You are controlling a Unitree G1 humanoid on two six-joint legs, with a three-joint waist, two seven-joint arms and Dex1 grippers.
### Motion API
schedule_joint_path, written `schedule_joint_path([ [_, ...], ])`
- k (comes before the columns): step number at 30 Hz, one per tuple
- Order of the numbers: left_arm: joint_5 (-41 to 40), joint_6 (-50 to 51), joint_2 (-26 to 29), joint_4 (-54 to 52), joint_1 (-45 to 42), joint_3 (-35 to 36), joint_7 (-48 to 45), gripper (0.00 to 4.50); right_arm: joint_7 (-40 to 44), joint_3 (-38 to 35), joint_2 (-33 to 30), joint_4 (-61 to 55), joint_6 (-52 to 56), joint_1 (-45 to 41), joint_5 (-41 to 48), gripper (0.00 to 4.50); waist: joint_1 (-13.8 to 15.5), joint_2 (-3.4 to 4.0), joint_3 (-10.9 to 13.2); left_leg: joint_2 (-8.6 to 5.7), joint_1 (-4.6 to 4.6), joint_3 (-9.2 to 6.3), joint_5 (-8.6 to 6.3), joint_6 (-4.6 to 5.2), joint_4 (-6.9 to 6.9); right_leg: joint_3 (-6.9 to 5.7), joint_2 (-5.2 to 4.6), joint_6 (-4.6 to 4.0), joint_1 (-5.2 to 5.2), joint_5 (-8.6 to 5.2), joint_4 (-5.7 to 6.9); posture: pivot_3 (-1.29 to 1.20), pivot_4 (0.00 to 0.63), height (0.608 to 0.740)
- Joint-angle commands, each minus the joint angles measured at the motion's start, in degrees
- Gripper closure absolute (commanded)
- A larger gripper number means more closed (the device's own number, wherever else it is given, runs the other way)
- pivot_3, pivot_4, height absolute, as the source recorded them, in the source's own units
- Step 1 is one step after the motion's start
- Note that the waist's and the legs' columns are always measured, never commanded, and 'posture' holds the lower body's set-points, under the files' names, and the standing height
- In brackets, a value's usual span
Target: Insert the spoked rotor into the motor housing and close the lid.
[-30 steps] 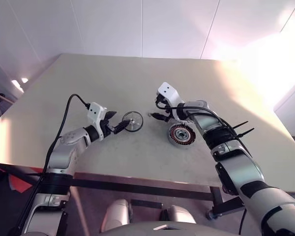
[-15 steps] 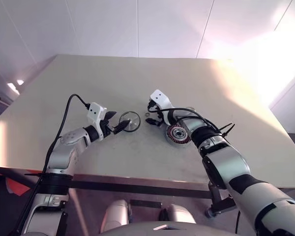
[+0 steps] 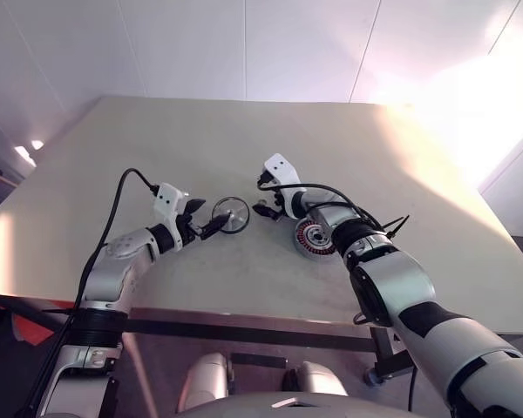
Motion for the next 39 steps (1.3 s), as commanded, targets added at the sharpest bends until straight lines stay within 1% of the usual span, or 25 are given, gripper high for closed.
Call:
schedule_joint_path([
  [1,0.0,-0.2,0.6,-2.3,-0.4,0.2,-0.2,0.00,-0.9,-1.3,0.3,0.7,-0.1,-1.4,0.3,0.54,0.0,0.01,0.0,0.00,0.00,0.00,0.00,0.00,0.00,0.00,0.00,0.00,0.00,0.00,0.00,0.00,0.000,0.740],
  [2,0.1,-0.2,0.6,-2.3,-0.4,0.2,-0.1,0.00,-1.1,-1.3,0.3,0.9,-0.1,-1.3,0.1,0.73,0.0,0.02,0.0,0.00,0.00,0.00,0.00,0.00,0.00,0.00,0.00,0.00,0.00,0.00,0.00,0.00,0.000,0.740],
  [5,0.1,-0.2,0.7,-2.4,-0.3,0.2,-0.1,0.00,-1.1,-1.2,0.2,1.3,-0.1,-1.2,-0.3,1.73,0.0,0.03,0.0,0.00,0.01,0.00,0.00,0.00,0.00,0.00,0.00,0.00,0.00,0.00,0.01,0.00,0.000,0.740],
  [10,0.0,0.0,0.6,-2.7,-0.2,0.1,0.0,0.00,-0.8,-1.1,-0.2,1.2,-0.1,-0.9,-0.5,1.73,0.1,0.03,0.0,0.00,0.01,0.00,0.01,-0.02,0.00,0.00,-0.01,-0.01,0.01,0.00,0.03,0.00,0.000,0.740],
  [13,0.0,-0.1,0.6,-2.6,-0.2,0.1,0.0,0.00,-0.8,-1.1,-0.3,1.2,0.0,-0.9,-0.6,2.24,0.1,0.04,0.0,0.00,0.01,0.00,0.01,-0.02,0.00,0.00,0.00,-0.01,0.00,0.00,0.03,0.00,0.000,0.740],
  [17,0.1,-0.2,0.4,-2.5,-0.4,0.0,0.1,0.00,-0.9,-1.1,-0.4,1.2,0.3,-0.9,-0.6,3.62,0.1,0.04,0.0,0.00,0.01,0.00,0.01,-0.02,0.01,0.00,-0.01,-0.01,0.01,0.00,0.03,0.00,0.000,0.740],
  [18,0.1,-0.3,0.4,-2.4,-0.4,0.0,0.1,0.00,-1.0,-1.1,-0.5,1.2,0.3,-0.9,-0.6,3.84,0.1,0.04,0.0,0.00,0.01,0.00,0.01,-0.02,0.01,0.00,-0.01,-0.01,0.02,0.00,0.03,0.00,0.000,0.740],
  [28,0.3,-0.6,0.1,-1.7,-0.8,-0.2,0.2,0.00,-0.1,-1.1,-1.6,-0.2,-0.1,-0.6,-0.4,3.85,0.1,0.04,0.0,0.00,0.01,0.00,0.01,-0.02,0.00,0.00,-0.01,-0.01,0.01,0.00,0.03,0.00,0.000,0.740],
  [32,0.4,-0.7,-0.2,-1.8,-0.9,-0.4,0.2,0.00,2.1,-1.2,-2.8,-4.3,0.1,0.1,0.3,3.85,0.1,0.04,0.0,0.00,0.00,0.00,0.01,-0.02,0.00,0.00,0.00,-0.01,0.00,0.00,0.03,0.00,0.000,0.740],
  [34,0.4,-0.7,-0.3,-1.9,-0.8,-0.4,0.3,0.00,4.2,-1.1,-4.0,-9.1,1.4,1.6,0.9,3.85,0.1,0.04,0.0,0.00,-0.01,0.00,0.01,-0.02,0.00,0.00,0.00,-0.01,-0.01,0.00,0.02,0.00,0.000,0.740],
  [36,0.4,-0.7,-0.5,-2.0,-0.5,-0.4,0.3,0.00,7.1,-1.2,-6.7,-20.2,5.7,5.8,2.0,3.85,0.3,0.04,0.0,0.01,-0.04,0.01,0.01,-0.01,0.00,0.00,0.00,-0.01,-0.03,0.00,0.01,0.00,0.000,0.740],
  [39,0.3,-0.7,-0.7,-2.1,-0.1,-0.4,0.3,0.00,10.7,-1.3,-11.7,-41.6,15.3,15.0,4.1,3.85,0.8,0.03,0.0,0.01,-0.06,0.01,-0.02,0.04,0.01,-0.03,0.00,0.00,0.01,0.00,-0.05,0.00,0.000,0.740],
])
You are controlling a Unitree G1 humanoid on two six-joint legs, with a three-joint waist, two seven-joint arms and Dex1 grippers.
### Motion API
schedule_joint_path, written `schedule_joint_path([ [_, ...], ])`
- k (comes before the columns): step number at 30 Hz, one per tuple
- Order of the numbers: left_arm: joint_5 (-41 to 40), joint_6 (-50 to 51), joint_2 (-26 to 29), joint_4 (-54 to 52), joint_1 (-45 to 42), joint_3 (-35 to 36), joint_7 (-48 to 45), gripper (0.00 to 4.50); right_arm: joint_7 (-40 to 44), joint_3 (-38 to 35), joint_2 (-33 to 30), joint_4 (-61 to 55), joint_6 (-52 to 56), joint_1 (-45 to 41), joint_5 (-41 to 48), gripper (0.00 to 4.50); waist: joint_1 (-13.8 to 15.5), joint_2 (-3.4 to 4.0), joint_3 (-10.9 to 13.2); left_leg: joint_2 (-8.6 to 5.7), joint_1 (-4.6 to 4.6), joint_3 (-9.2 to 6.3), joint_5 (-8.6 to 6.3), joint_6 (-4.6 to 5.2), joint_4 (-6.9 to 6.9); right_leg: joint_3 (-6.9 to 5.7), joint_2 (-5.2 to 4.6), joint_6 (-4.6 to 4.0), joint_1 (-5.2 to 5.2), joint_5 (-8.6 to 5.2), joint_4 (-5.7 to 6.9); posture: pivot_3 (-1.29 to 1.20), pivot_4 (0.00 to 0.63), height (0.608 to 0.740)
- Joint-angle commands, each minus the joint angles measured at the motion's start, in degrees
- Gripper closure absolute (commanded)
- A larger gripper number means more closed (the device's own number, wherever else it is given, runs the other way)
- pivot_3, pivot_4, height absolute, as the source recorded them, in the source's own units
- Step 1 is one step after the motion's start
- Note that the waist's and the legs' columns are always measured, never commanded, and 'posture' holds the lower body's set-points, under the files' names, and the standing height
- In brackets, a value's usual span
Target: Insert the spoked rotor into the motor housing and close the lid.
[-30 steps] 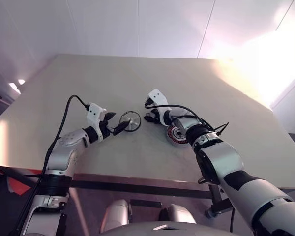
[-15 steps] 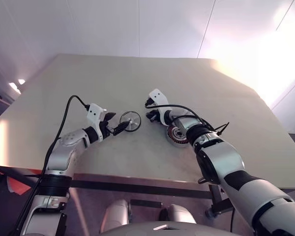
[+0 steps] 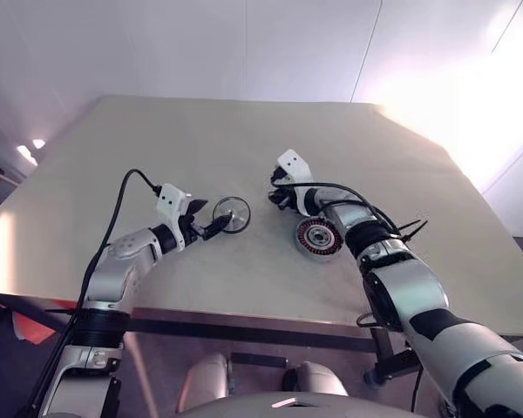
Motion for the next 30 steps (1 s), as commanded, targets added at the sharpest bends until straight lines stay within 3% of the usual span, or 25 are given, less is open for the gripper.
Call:
schedule_joint_path([
  [1,0.0,-0.6,0.1,-1.8,-0.3,0.2,0.0,0.00,4.0,-1.0,-5.5,-24.0,10.4,8.1,3.2,3.85,0.7,-0.01,0.0,0.00,-0.02,0.00,0.00,0.00,0.00,0.00,0.00,0.00,0.00,0.00,-0.01,0.00,0.000,0.740],
  [5,-0.1,-0.6,-0.1,-1.1,-0.7,-0.2,-0.4,0.00,4.7,-1.9,-12.3,-42.5,19.4,17.5,4.4,3.85,1.0,-0.01,0.0,0.00,0.06,0.00,-0.01,0.02,0.00,0.01,0.00,0.04,0.05,-0.02,-0.05,0.00,0.000,0.740],
  [11,0.1,-1.0,-0.7,0.5,-1.9,-1.3,-1.1,0.00,3.1,-2.8,-16.5,-55.4,27.2,24.6,6.4,3.85,0.8,-0.01,0.0,0.03,0.60,0.00,0.04,-0.07,-0.03,0.02,0.02,0.46,0.42,-0.26,-0.04,0.00,0.000,0.740],
  [23,0.7,-1.4,-1.0,2.3,-3.1,-1.5,-2.2,0.00,0.3,-0.3,-19.0,-57.7,28.6,30.2,6.3,3.85,0.9,-0.01,0.0,0.03,0.48,0.00,0.04,-0.07,-0.05,0.01,0.01,0.12,0.38,-0.06,-0.09,0.00,0.000,0.740],
  [30,0.9,-1.4,-0.7,2.2,-2.9,-1.1,-2.3,0.00,0.0,-0.2,-20.1,-59.1,28.8,31.6,7.2,3.85,0.9,-0.01,0.0,0.03,0.54,0.00,0.05,-0.08,-0.05,0.01,0.01,0.37,0.43,-0.20,-0.10,0.00,0.000,0.740],
])
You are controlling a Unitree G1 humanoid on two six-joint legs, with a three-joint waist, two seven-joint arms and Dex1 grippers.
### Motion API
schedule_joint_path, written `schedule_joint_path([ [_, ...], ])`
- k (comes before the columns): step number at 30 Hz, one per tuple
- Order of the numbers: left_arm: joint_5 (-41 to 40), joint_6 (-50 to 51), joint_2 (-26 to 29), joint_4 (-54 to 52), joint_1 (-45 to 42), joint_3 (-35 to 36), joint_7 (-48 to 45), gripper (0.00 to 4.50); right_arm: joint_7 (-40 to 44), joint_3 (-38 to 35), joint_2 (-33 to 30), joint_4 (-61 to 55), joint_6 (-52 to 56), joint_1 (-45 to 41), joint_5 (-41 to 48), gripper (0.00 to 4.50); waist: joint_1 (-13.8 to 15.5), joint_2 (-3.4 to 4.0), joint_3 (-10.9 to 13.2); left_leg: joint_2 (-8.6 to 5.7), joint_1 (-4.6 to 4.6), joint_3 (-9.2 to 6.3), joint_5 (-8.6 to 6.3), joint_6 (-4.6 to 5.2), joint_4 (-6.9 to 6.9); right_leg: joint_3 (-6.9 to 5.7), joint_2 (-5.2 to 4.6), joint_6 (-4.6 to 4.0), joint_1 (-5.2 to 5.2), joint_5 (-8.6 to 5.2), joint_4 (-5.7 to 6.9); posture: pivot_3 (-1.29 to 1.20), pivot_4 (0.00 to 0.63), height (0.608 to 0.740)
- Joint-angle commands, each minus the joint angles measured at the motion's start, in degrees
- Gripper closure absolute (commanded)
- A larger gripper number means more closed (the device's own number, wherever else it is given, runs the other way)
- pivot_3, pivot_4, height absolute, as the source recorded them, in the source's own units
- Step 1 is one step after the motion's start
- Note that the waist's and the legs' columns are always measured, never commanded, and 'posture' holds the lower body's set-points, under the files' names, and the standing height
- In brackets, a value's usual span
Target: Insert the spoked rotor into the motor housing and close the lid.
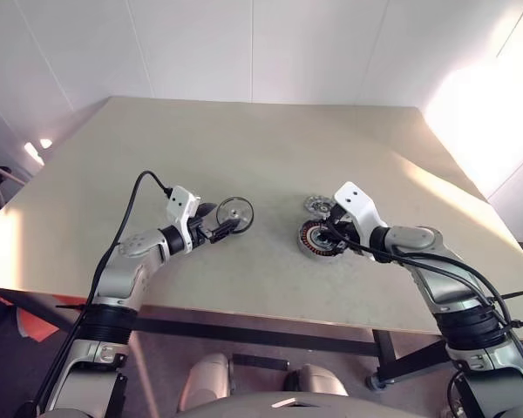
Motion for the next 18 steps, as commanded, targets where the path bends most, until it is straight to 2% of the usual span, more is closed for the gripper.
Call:
schedule_joint_path([
  [1,0.0,-1.0,0.5,-1.0,-1.2,0.6,-0.3,0.00,-0.1,-0.4,-0.9,-3.6,0.1,0.3,1.2,3.85,0.0,0.00,0.0,0.00,0.00,0.00,0.00,0.00,0.00,0.00,0.00,0.00,0.00,0.00,0.00,0.00,0.000,0.740],
  [18,0.3,-1.2,0.6,-0.6,-1.2,0.6,-0.6,0.00,-0.9,0.3,-1.0,-6.0,1.4,2.6,2.0,3.85,0.0,0.00,0.0,0.00,0.03,0.00,0.00,0.00,0.00,0.00,0.00,-0.02,0.03,0.01,0.00,0.00,0.000,0.740],
])
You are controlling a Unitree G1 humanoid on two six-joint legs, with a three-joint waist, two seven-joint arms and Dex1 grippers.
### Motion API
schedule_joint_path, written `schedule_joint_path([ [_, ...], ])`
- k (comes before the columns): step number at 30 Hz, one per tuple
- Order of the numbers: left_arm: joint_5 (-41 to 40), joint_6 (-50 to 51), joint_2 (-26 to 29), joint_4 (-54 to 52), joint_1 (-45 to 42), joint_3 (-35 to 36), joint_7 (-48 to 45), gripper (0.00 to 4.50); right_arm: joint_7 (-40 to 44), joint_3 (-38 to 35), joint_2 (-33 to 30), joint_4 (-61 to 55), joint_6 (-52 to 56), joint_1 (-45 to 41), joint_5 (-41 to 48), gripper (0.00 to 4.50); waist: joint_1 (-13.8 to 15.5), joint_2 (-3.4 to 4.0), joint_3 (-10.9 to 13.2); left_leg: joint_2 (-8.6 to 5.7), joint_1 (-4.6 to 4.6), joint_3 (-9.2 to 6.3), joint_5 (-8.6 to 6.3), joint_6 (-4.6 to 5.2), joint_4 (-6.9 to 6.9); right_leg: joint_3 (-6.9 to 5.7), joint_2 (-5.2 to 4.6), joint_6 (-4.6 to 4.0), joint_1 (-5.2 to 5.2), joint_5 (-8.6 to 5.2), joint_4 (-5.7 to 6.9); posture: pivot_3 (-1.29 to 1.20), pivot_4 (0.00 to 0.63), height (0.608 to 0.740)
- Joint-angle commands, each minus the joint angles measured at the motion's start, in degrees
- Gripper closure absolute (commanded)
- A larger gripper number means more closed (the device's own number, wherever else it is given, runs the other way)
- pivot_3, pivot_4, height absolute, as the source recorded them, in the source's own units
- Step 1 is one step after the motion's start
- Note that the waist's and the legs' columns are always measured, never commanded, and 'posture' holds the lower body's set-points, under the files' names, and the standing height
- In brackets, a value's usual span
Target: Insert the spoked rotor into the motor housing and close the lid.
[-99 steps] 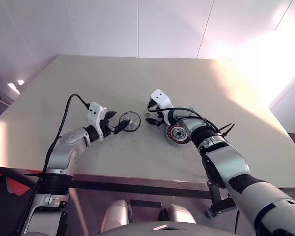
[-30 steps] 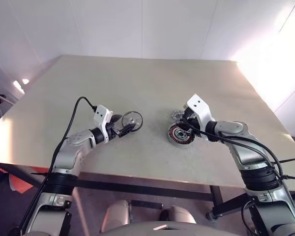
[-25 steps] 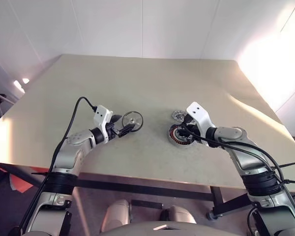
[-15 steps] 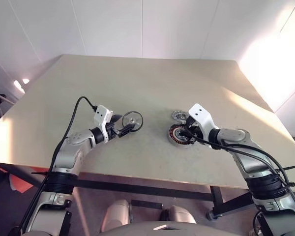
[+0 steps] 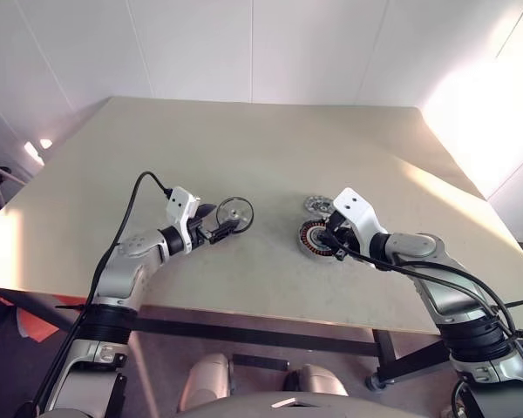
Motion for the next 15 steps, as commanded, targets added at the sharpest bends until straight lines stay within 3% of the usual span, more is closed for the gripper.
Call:
schedule_joint_path([
  [1,0.1,-1.0,0.5,-1.0,-1.3,0.6,-0.2,0.00,-0.2,0.2,-0.6,-1.4,-0.5,-0.1,0.8,3.85,0.0,0.00,0.0,0.00,0.00,0.00,0.00,0.00,0.00,0.00,0.00,0.00,0.00,0.00,0.00,0.00,0.000,0.740],
  [2,0.1,-1.1,0.5,-1.0,-1.3,0.6,-0.2,0.00,-0.3,0.2,-0.6,-0.9,-0.7,-0.1,0.8,3.85,0.0,0.00,0.0,0.00,0.00,0.00,0.00,0.00,0.00,0.00,0.00,-0.02,0.00,0.01,0.00,0.00,0.000,0.740],
  [9,0.2,-1.3,0.7,-0.5,-1.5,0.8,-0.3,0.00,0.2,0.7,-1.5,-2.3,-1.1,-0.4,1.5,1.49,0.0,0.00,0.0,0.00,0.02,0.00,0.00,0.00,-0.01,0.00,0.00,-0.02,0.02,0.01,-0.01,0.00,0.000,0.740],
  [15,0.3,-1.5,0.7,-0.1,-1.6,0.9,-0.4,0.00,0.1,-0.2,-1.6,-3.3,-0.7,-1.8,2.5,1.49,0.0,0.00,0.0,0.00,0.01,0.00,0.00,0.01,-0.01,0.00,0.00,-0.04,0.01,0.02,-0.01,0.00,0.000,0.740],
])
